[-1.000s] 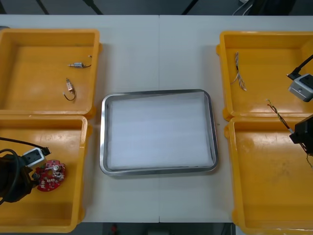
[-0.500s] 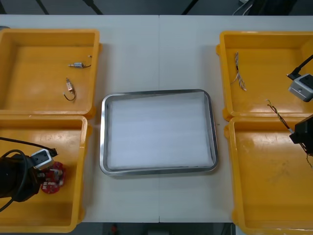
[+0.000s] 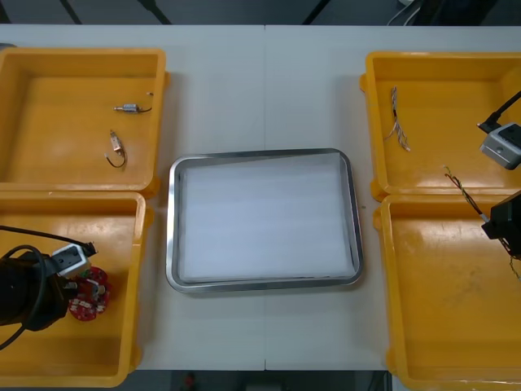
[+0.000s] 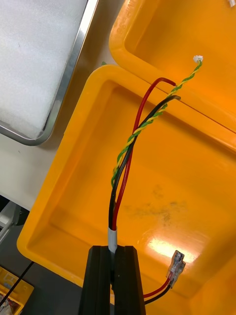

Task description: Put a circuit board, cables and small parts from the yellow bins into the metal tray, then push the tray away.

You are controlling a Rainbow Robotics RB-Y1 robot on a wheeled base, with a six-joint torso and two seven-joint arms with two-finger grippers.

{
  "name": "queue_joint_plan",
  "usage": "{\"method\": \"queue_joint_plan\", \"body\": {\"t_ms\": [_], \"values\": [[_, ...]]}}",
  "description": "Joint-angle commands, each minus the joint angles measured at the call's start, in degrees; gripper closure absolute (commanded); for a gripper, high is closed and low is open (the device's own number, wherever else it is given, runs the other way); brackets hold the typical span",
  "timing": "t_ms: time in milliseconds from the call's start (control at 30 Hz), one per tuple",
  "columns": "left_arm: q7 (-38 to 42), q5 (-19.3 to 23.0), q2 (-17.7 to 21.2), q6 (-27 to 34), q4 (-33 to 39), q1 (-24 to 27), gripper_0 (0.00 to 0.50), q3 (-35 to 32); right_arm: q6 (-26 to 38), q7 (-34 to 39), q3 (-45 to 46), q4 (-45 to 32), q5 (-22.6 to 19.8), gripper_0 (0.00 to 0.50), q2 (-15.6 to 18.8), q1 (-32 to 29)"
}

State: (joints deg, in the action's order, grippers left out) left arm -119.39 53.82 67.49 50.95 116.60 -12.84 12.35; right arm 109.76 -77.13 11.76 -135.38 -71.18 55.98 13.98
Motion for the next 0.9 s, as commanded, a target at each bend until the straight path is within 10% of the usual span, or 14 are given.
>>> {"method": "queue_joint_plan", "body": {"t_ms": [33,900], "values": [[-8.5,0.9,4.1,-0.5,0.0,0.4,0.500,-3.4,0.2,-1.5,-0.3,-1.4,-0.5,0.500,2.2,0.5],[7.9,18.5,5.1,34.8,3.3,3.2,0.500,-30.0,0.2,-1.5,-0.3,-1.4,-0.5,0.500,2.2,0.5]]}}
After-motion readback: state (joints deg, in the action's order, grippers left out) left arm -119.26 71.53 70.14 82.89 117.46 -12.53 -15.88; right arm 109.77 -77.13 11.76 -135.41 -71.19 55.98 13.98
